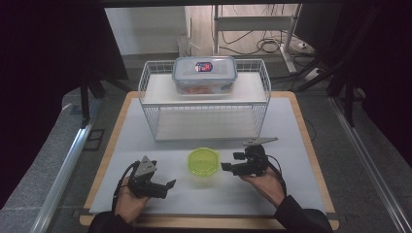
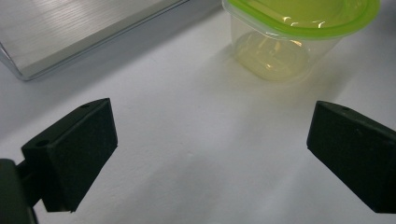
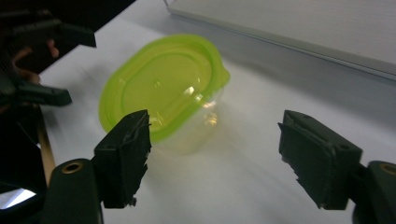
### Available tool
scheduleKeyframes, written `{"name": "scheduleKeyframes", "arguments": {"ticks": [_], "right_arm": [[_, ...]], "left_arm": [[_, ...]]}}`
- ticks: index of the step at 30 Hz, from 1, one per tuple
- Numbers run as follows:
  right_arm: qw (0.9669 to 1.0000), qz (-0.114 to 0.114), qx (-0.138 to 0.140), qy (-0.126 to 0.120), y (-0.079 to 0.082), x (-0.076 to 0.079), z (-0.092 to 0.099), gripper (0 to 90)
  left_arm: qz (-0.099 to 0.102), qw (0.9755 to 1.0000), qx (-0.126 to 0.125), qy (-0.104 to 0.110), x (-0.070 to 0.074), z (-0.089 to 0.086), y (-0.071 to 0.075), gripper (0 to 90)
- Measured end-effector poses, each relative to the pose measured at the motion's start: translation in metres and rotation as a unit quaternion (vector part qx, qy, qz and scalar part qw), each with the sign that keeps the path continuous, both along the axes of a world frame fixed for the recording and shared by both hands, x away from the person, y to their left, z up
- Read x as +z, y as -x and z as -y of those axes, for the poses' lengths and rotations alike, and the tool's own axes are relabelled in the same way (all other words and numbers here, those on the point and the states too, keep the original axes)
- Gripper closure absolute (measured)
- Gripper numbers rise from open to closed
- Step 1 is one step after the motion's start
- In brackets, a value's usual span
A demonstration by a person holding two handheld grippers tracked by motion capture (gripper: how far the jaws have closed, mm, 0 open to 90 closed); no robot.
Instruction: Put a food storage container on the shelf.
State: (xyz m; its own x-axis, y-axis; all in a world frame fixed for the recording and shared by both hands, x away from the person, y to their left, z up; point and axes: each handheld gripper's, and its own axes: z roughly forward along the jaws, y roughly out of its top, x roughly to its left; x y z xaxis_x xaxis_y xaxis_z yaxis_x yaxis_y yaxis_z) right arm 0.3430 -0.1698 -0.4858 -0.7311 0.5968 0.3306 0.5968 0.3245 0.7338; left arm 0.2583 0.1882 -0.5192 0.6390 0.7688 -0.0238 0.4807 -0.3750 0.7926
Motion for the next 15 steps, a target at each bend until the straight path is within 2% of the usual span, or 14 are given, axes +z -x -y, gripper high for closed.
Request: {"name": "scheduleKeyframes", "arguments": {"ticks": [2, 8, 12, 15], "right_arm": [[0.9999, -0.008, 0.001, -0.008, -0.004, 0.0, -0.005, 29.2], [0.9991, -0.036, 0.02, -0.009, -0.013, -0.006, -0.023, 41.0], [0.9987, -0.046, 0.021, -0.004, -0.018, -0.01, -0.026, 48.7], [0.9971, -0.072, 0.022, -0.015, -0.023, -0.015, -0.025, 53.9]], "left_arm": [[0.003, 1.0, -0.003, -0.002, 0.0, 0.001, 0.0, 1.8], [0.007, 0.9999, -0.008, -0.005, 0.0, 0.002, 0.001, 2.2], [0.006, 0.9999, -0.01, -0.006, 0.0, 0.003, 0.001, 2.4], [0.006, 0.9999, -0.012, -0.009, -0.001, 0.004, 0.001, 2.6]]}}
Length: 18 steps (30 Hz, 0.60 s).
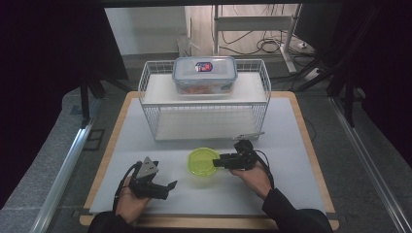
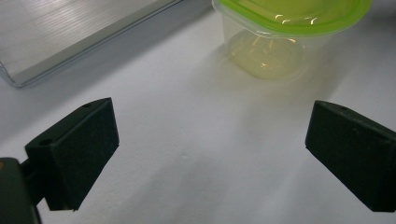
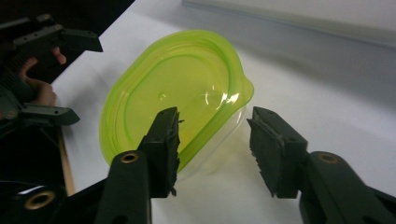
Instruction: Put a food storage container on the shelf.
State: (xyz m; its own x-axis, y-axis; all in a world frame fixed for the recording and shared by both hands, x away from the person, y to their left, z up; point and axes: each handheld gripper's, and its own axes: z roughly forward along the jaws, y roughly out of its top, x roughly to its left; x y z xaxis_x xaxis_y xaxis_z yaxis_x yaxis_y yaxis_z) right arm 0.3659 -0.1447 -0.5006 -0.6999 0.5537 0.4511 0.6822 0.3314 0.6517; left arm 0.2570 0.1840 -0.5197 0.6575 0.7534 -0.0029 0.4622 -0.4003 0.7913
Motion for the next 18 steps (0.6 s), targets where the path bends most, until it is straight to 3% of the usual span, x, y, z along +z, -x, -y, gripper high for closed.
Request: {"name": "scheduleKeyframes", "arguments": {"ticks": [6, 18], "right_arm": [[0.9979, -0.053, -0.002, -0.037, -0.009, -0.004, 0.002, 61.8], [0.994, -0.089, 0.006, -0.063, -0.014, -0.004, 0.0, 78.7]], "left_arm": [[-0.001, 1.0, -0.003, -0.002, -0.001, 0.001, 0.0, 2.8], [-0.001, 0.9999, -0.006, -0.009, -0.002, 0.003, 0.0, 3.0]]}}
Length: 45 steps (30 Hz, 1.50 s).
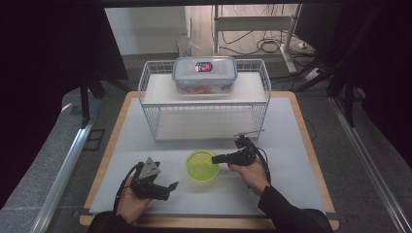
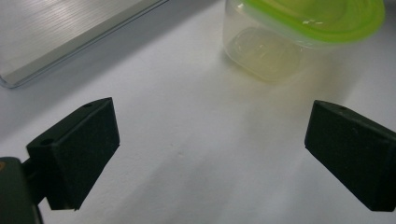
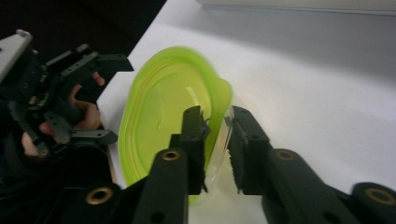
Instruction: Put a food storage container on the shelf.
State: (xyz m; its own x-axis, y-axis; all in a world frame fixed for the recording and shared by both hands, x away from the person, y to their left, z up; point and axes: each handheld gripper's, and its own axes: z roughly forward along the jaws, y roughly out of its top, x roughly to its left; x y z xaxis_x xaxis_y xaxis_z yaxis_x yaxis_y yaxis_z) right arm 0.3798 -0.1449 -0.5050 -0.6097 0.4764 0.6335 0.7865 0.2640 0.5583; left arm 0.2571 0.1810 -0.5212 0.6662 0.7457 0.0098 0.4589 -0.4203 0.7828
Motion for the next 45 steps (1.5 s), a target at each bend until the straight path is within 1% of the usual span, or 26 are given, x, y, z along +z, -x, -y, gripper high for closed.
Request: {"name": "scheduleKeyframes", "arguments": {"ticks": [2, 4, 6, 10, 13, 19, 26, 28, 34, 36, 37, 41, 45], "right_arm": [[1.0, -0.006, 0.003, -0.005, 0.0, 0.001, 0.0, 80.7], [1.0, -0.002, 0.006, 0.0, 0.001, 0.003, -0.001, 81.2], [1.0, -0.003, 0.009, -0.004, 0.002, 0.003, -0.002, 81.5], [0.9999, 0.003, 0.012, -0.001, 0.003, 0.007, -0.004, 81.8], [0.9999, 0.005, 0.01, -0.009, 0.003, 0.01, -0.002, 81.8], [0.9995, 0.013, 0.002, -0.029, 0.001, 0.023, 0.003, 81.8], [0.9987, 0.025, -0.011, -0.044, -0.003, 0.046, 0.011, 81.8], [0.9983, 0.031, -0.014, -0.047, -0.005, 0.053, 0.014, 81.8], [0.9968, 0.05, -0.021, -0.059, -0.01, 0.081, 0.021, 81.8], [0.9964, 0.052, -0.024, -0.062, -0.011, 0.089, 0.022, 81.8], [0.996, 0.058, -0.024, -0.063, -0.013, 0.093, 0.023, 81.8], [0.9954, 0.064, -0.028, -0.066, -0.017, 0.106, 0.024, 81.8], [0.9944, 0.067, -0.033, -0.075, -0.021, 0.12, 0.025, 81.7]], "left_arm": [[0.0, 1.0, 0.001, 0.0, 0.0, 0.0, 0.0, 3.0], [0.001, 1.0, 0.001, 0.0, 0.0, 0.0, 0.0, 3.0], [0.001, 1.0, 0.001, 0.0, 0.0, 0.0, 0.0, 3.0], [0.004, 1.0, 0.002, 0.003, 0.001, -0.001, 0.0, 3.0], [0.006, 0.9999, 0.004, 0.008, 0.002, -0.002, 0.001, 3.0], [0.007, 0.9998, 0.006, 0.015, 0.002, -0.004, 0.0, 2.7], [0.007, 0.9998, 0.005, 0.015, 0.002, -0.004, -0.001, 2.6], [0.007, 0.9999, 0.005, 0.015, 0.002, -0.004, -0.001, 2.6], [0.006, 0.9999, 0.004, 0.013, 0.002, -0.004, -0.002, 2.6], [0.005, 0.9999, 0.004, 0.014, 0.001, -0.003, -0.002, 2.5], [0.005, 0.9999, 0.004, 0.014, 0.001, -0.003, -0.002, 2.6], [0.005, 0.9999, 0.003, 0.012, 0.001, -0.004, -0.002, 2.5], [0.004, 0.9999, 0.003, 0.013, 0.001, -0.004, -0.002, 2.6]]}}
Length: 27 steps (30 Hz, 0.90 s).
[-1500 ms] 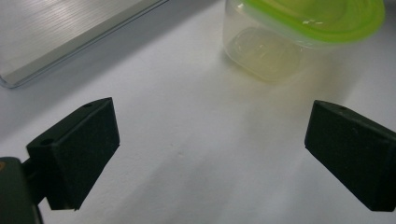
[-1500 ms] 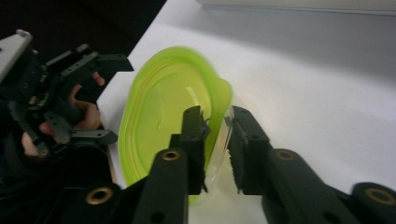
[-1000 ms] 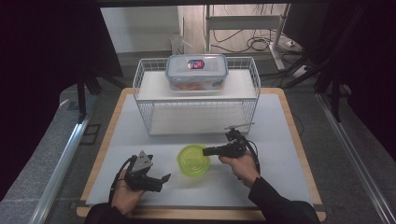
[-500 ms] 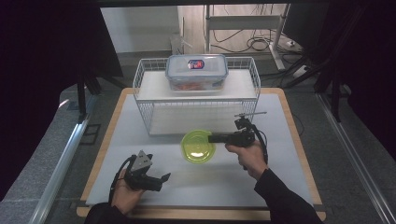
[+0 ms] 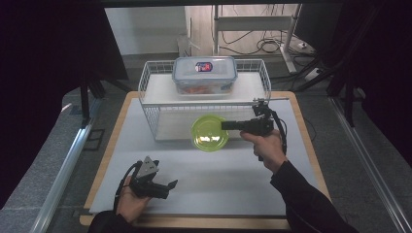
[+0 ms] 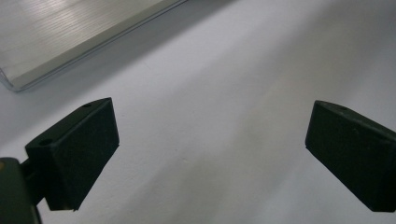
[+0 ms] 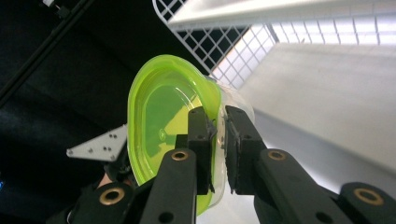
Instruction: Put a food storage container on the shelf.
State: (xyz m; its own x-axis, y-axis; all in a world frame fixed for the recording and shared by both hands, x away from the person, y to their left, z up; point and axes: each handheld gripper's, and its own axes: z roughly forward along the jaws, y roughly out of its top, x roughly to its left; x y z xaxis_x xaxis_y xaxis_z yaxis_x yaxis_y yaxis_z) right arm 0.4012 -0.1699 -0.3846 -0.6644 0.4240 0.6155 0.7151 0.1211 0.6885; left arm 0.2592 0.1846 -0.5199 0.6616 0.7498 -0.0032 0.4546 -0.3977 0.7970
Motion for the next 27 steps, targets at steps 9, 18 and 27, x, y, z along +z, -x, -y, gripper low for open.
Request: {"name": "scheduleKeyframes", "arguments": {"ticks": [9, 18, 27], "right_arm": [[0.9997, 0.015, -0.008, -0.015, -0.009, 0.035, 0.001, 81.8], [0.9992, 0.029, -0.015, -0.024, -0.017, 0.063, -0.001, 81.8], [0.9986, 0.037, -0.021, -0.033, -0.028, 0.084, -0.005, 81.8]], "left_arm": [[0.002, 1.0, 0.0, 0.001, 0.0, 0.0, 0.0, 2.6], [0.0, 1.0, 0.0, 0.004, 0.0, 0.0, 0.0, 2.6], [0.0, 1.0, -0.001, 0.004, 0.0, 0.0, 0.0, 2.6]]}}
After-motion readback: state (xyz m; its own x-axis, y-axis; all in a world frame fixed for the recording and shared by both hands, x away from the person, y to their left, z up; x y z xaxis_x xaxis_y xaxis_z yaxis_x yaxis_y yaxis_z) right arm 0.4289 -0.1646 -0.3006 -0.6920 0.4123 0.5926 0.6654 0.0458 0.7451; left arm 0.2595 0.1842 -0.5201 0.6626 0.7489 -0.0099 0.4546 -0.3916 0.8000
